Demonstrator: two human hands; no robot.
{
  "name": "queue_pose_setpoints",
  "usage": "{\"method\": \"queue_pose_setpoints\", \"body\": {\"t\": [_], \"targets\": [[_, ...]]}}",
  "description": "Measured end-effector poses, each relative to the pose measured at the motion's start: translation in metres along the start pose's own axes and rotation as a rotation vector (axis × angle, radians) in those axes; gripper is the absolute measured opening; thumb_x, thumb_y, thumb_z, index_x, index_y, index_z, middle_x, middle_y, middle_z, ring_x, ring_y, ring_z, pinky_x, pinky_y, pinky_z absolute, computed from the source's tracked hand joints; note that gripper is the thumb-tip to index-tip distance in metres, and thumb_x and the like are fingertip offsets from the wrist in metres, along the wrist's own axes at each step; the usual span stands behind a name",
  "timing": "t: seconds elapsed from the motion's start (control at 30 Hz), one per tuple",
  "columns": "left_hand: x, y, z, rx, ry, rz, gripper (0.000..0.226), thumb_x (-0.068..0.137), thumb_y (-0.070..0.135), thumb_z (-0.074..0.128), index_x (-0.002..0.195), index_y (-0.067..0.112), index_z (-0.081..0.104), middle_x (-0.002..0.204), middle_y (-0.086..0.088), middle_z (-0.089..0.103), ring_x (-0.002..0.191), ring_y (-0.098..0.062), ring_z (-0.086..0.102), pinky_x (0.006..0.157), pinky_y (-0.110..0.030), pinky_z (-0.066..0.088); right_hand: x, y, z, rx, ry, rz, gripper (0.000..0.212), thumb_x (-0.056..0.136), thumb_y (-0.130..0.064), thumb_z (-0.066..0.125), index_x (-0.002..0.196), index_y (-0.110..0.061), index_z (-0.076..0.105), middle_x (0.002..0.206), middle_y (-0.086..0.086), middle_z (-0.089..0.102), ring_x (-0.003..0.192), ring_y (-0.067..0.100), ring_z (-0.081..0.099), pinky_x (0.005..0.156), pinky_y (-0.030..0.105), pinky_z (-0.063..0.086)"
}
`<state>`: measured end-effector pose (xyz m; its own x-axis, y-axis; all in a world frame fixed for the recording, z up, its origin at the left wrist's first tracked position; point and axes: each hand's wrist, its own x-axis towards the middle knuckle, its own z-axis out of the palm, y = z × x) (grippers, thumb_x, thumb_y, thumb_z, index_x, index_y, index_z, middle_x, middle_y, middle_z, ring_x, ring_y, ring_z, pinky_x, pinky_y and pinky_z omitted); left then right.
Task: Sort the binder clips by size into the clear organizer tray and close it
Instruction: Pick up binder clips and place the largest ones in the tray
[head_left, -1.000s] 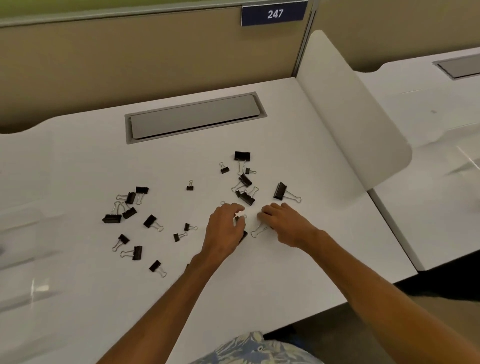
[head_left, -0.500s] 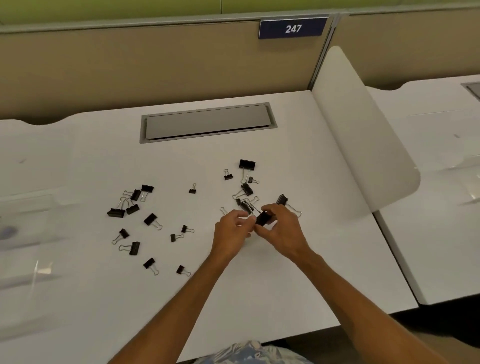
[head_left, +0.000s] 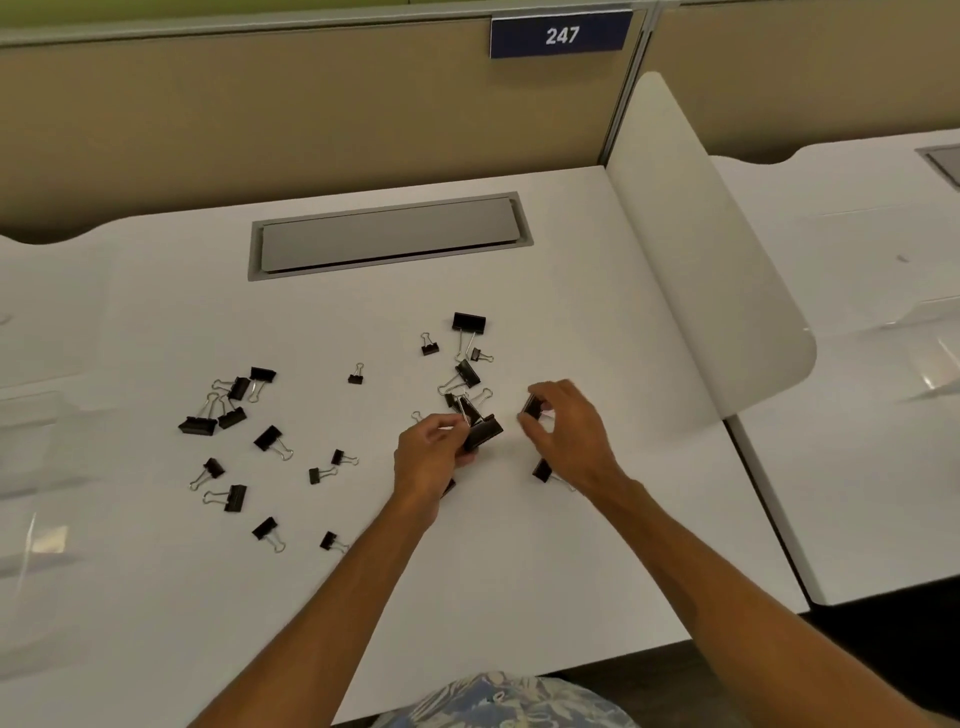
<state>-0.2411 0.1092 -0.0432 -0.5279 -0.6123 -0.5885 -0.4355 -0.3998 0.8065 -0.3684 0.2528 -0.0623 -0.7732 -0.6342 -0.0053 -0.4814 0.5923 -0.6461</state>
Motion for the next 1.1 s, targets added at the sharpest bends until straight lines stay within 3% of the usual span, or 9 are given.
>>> {"method": "queue_pose_setpoints", "body": {"t": [0.1,0.3,0.6,0.7,0.8,0.93,1.1], "targets": [[0.004,0.002,0.001,0.005,0.011,0.005,0.012,0.093,0.019,0.063,0.1,0.018,0.073,0.097,-0.002,0.075,0.078,-0.022,0.075,0.092,-0.046,0.056,0.016,0.014,-0.003,-0.125,-0.04,0.048,0.048,0.09,-0.033,0.069,0.132,-0.013,0.056,0.129,0.007,0.056,0.117,0.025,0.052,0.098,0.035,0.041],[0.007,0.008,0.001,-0.099,-0.065,-0.06,0.017,0.1,0.013,0.053,0.103,0.003,0.066,0.103,-0.021,0.07,0.08,-0.035,0.074,0.076,-0.041,0.061,0.036,0.019,-0.001,-0.286,-0.182,0.023,0.058,0.089,-0.04,0.068,0.138,-0.015,0.049,0.136,0.007,0.054,0.125,0.027,0.047,0.104,0.04,0.037],[-0.004,0.011,-0.008,-0.222,-0.096,-0.063,0.017,0.087,0.002,0.069,0.103,-0.005,0.067,0.109,-0.022,0.068,0.097,-0.035,0.071,0.084,-0.038,0.06,0.04,0.015,0.001,-0.244,-0.188,0.032,0.05,0.088,-0.034,0.071,0.132,-0.015,0.055,0.129,0.004,0.057,0.12,0.024,0.047,0.1,0.036,0.039],[-0.011,0.011,-0.014,-0.258,-0.046,-0.054,0.018,0.084,-0.001,0.071,0.1,-0.007,0.068,0.106,-0.022,0.069,0.097,-0.033,0.071,0.086,-0.037,0.059,0.038,0.007,-0.005,-0.071,-0.141,0.063,0.05,0.084,-0.037,0.075,0.128,-0.017,0.06,0.121,0.002,0.059,0.114,0.02,0.051,0.091,0.028,0.04],[-0.019,0.011,-0.02,-0.274,-0.011,-0.042,0.019,0.084,-0.003,0.07,0.102,-0.007,0.067,0.105,-0.021,0.07,0.095,-0.034,0.072,0.085,-0.036,0.06,0.034,-0.007,-0.012,0.25,-0.127,0.165,0.043,0.079,-0.04,0.079,0.116,-0.021,0.068,0.109,-0.003,0.064,0.098,0.013,0.061,0.083,0.02,0.046],[-0.031,0.005,-0.029,-0.291,0.026,-0.025,0.02,0.084,-0.003,0.071,0.104,-0.005,0.067,0.107,-0.022,0.071,0.092,-0.034,0.073,0.089,-0.04,0.058,0.028,-0.025,-0.015,0.649,-0.178,0.297,0.028,0.079,-0.042,0.079,0.095,-0.019,0.075,0.092,-0.001,0.075,0.084,0.014,0.067,0.084,0.034,0.056],[-0.056,-0.006,-0.048,-0.356,0.073,0.026,0.021,0.085,-0.003,0.069,0.105,-0.007,0.066,0.104,-0.021,0.073,0.093,-0.034,0.073,0.09,-0.04,0.058,0.017,-0.046,-0.006,0.868,-0.268,0.403,0.037,0.087,-0.036,0.073,0.101,-0.003,0.069,0.094,0.015,0.073,0.077,0.023,0.067,0.078,0.036,0.058]]}}
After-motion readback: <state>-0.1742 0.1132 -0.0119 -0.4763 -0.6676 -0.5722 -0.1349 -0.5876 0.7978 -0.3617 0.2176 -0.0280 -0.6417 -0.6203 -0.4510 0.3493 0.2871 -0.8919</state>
